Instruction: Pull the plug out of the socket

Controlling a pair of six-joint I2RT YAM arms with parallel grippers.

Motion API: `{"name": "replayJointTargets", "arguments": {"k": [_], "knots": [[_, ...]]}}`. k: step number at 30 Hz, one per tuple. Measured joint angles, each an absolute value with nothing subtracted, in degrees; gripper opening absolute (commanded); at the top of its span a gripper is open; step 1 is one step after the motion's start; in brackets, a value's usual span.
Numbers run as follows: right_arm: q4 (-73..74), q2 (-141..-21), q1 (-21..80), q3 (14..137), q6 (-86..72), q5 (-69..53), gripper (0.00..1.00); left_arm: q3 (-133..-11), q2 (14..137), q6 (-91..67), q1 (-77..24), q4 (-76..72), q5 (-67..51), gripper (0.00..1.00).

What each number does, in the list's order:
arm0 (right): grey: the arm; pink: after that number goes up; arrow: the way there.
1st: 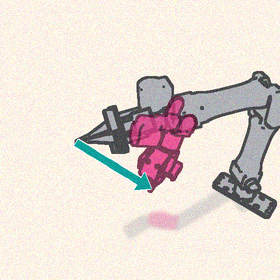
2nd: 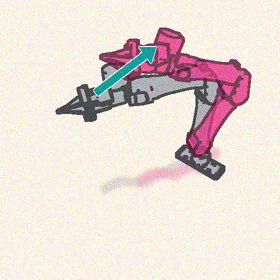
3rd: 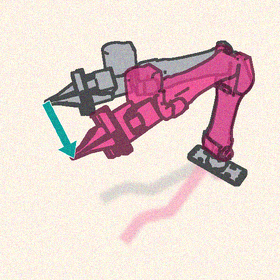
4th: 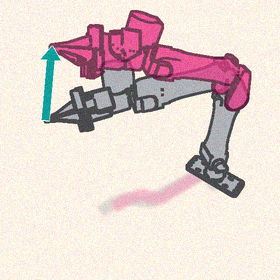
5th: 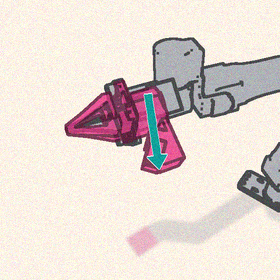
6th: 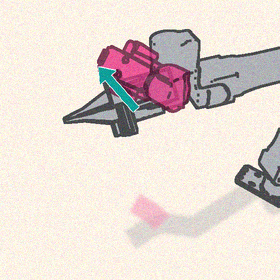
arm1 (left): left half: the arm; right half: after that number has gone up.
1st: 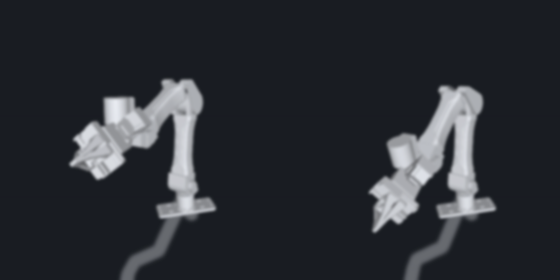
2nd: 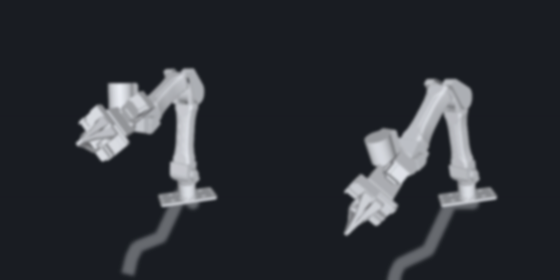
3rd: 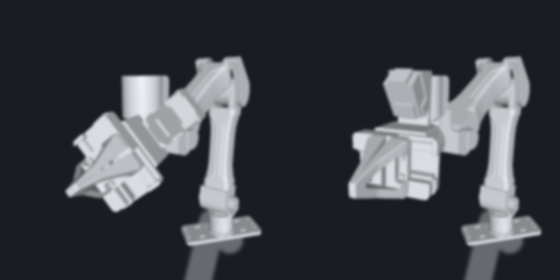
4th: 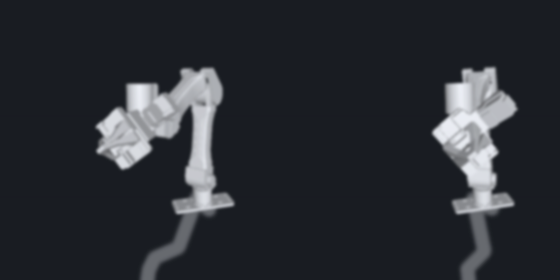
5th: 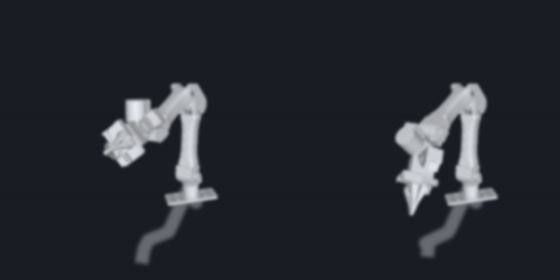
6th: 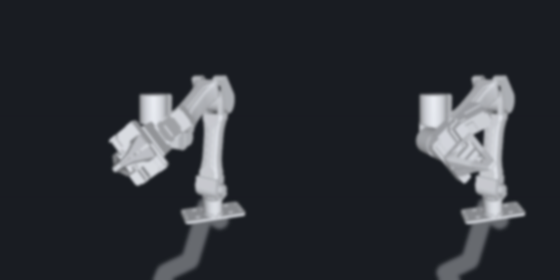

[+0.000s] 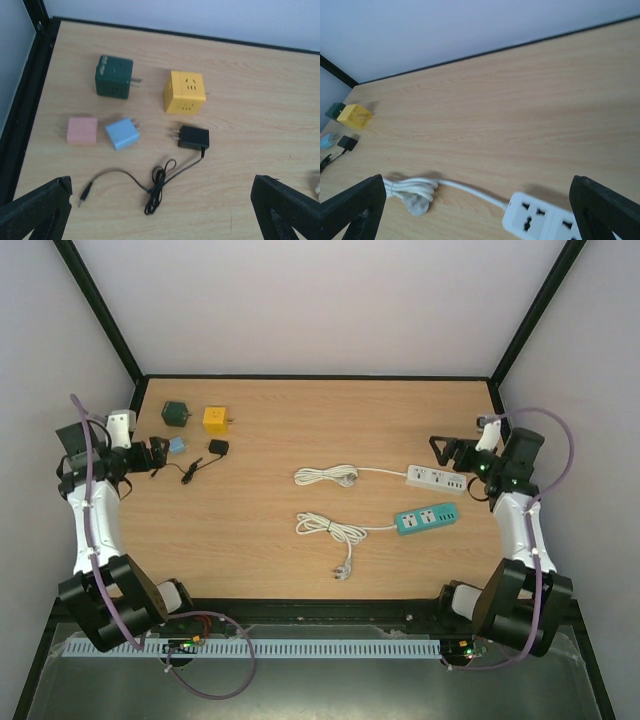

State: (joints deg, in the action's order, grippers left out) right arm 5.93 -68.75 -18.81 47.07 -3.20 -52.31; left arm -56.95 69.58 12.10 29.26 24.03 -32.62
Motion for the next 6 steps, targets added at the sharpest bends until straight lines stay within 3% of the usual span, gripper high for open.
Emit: {"name": "replayJointTargets", "arguments": {"k": [6], "knots": [[3.6,-66.0,-18.8,42.6,-5.7,-51.9,0.98,-53.2,68.6,12.2,28.9,22.4,-32.5,1.00]]}}
